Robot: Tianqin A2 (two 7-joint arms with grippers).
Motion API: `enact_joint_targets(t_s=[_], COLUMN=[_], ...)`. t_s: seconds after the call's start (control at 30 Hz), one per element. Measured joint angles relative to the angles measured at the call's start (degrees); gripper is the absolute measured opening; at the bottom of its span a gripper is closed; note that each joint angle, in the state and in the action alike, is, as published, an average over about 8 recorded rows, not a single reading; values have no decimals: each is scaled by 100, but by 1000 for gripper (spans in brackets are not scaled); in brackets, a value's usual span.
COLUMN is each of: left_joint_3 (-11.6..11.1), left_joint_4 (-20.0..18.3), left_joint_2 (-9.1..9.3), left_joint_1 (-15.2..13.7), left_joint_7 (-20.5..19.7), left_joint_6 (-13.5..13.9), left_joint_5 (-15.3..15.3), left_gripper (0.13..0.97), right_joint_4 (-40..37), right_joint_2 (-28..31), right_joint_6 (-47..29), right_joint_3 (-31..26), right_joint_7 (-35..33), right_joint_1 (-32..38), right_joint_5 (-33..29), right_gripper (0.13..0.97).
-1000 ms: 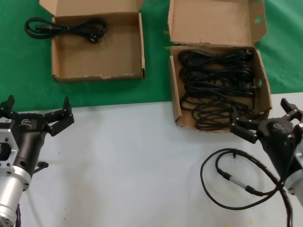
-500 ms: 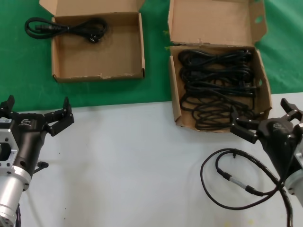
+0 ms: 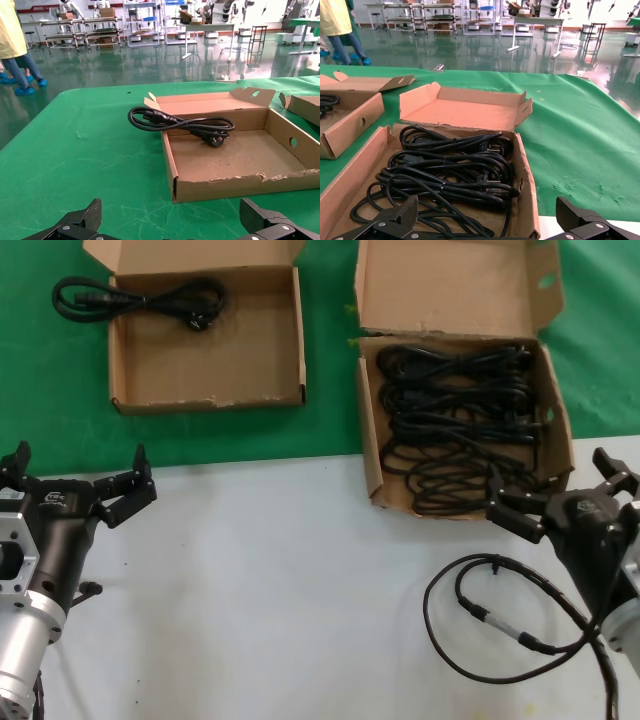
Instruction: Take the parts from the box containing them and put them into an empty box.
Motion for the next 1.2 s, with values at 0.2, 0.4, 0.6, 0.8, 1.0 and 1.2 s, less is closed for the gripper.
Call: enact_joint_targets(t_s=[0.2,0.4,0.6,0.8,1.0,1.2], left_joint_3=[0,0,0,0,0,0], left_joint_4=[0,0,0,0,0,0], left_joint_2=[0,0,0,0,0,0], left_joint_1=[0,0,0,0,0,0], left_joint_7=[0,0,0,0,0,0], left_joint_6=[0,0,0,0,0,0], left_joint_5=[0,0,0,0,0,0], left_gripper=[966,966,966,966,966,966], right_joint_4=[0,0,0,0,0,0], right_joint_2=[0,0,0,0,0,0], right_joint_6=[0,0,0,0,0,0], right_joint_3=[0,0,0,0,0,0], right_joint_7=[0,0,0,0,0,0], right_joint_1=[0,0,0,0,0,0], right_joint_5=[0,0,0,0,0,0], right_gripper=[966,966,966,966,966,966])
